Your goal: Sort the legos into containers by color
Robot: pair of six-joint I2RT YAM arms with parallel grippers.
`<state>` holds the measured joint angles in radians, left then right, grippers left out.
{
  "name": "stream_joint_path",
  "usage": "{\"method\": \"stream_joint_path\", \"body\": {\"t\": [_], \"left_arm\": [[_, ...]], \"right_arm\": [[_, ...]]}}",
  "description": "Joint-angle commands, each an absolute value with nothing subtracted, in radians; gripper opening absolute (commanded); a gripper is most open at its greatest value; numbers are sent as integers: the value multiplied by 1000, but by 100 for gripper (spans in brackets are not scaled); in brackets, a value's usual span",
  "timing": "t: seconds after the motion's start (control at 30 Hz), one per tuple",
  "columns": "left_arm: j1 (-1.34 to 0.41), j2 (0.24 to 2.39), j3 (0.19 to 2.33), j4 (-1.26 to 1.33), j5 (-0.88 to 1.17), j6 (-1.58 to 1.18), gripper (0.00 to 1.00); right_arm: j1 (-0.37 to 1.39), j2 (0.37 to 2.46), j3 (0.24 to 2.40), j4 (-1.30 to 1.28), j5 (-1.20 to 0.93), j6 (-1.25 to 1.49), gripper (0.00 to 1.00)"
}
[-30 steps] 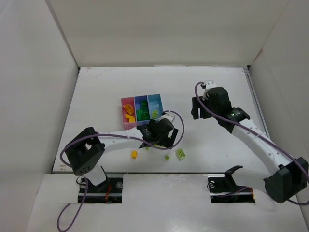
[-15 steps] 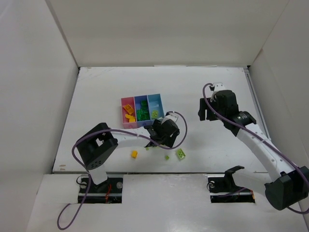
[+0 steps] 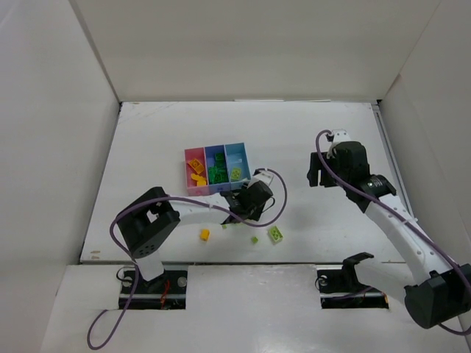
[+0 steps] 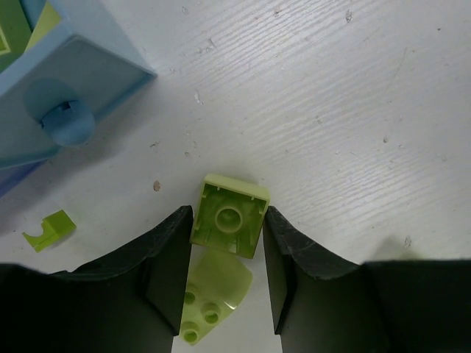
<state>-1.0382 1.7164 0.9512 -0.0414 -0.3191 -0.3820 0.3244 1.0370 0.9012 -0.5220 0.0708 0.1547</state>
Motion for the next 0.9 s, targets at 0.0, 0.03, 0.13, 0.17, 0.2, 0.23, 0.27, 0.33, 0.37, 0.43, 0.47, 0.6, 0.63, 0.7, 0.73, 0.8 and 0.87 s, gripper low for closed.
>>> {"method": "stream_joint_path", "body": {"t": [0.0,0.03,0.13,0.17,0.2,0.23,0.27,0.33,0.37,0.43,0.47,0.6,0.63,0.7,0.73,0.8,0.87], "left_arm": [[-1048,1628,994,-37,-337,-383,23],[-1048,1577,1005,-52,-337,-383,23],[-1048,1487,1014,-61,-348,-374,24],[-1048,1435,1014,-61,-359,-374,26],[-1048,1415,1014,-52,-385,-374,27],[-1048,1399,1025,-52,-402,-361,28],[-1048,1390,1025,-52,-417,-360,30],[-1011,1390,1061,-61,-428,-350,30],[-996,1403,1072,-61,-437,-350,30],[-947,1451,1114,-75,-437,-350,30],[-931,1468,1126,-75,-452,-350,30],[-868,1552,1172,-75,-463,-350,30],[-838,1581,1190,-87,-463,-350,30],[-809,1606,1204,-97,-418,-350,30],[-798,1624,1204,-97,-405,-350,30],[-775,1646,1204,-84,-384,-350,35],[-764,1675,1226,-84,-370,-350,41]], "right_arm": [[307,986,900,-523,66,163,75],[295,986,900,-532,66,163,75],[285,957,881,-541,66,163,75],[276,944,881,-541,66,163,75],[276,933,870,-541,66,152,75],[276,933,870,-551,66,152,75],[276,924,856,-551,66,152,75],[276,911,842,-560,57,152,75],[276,911,827,-560,57,152,75],[276,890,813,-569,48,152,75],[276,890,804,-569,48,152,75],[276,871,795,-569,-9,140,75],[276,871,784,-569,-23,130,75],[276,871,784,-569,-63,130,76],[285,871,775,-569,-78,130,76],[299,871,765,-558,-103,130,76],[324,871,746,-549,-103,141,76]]}}
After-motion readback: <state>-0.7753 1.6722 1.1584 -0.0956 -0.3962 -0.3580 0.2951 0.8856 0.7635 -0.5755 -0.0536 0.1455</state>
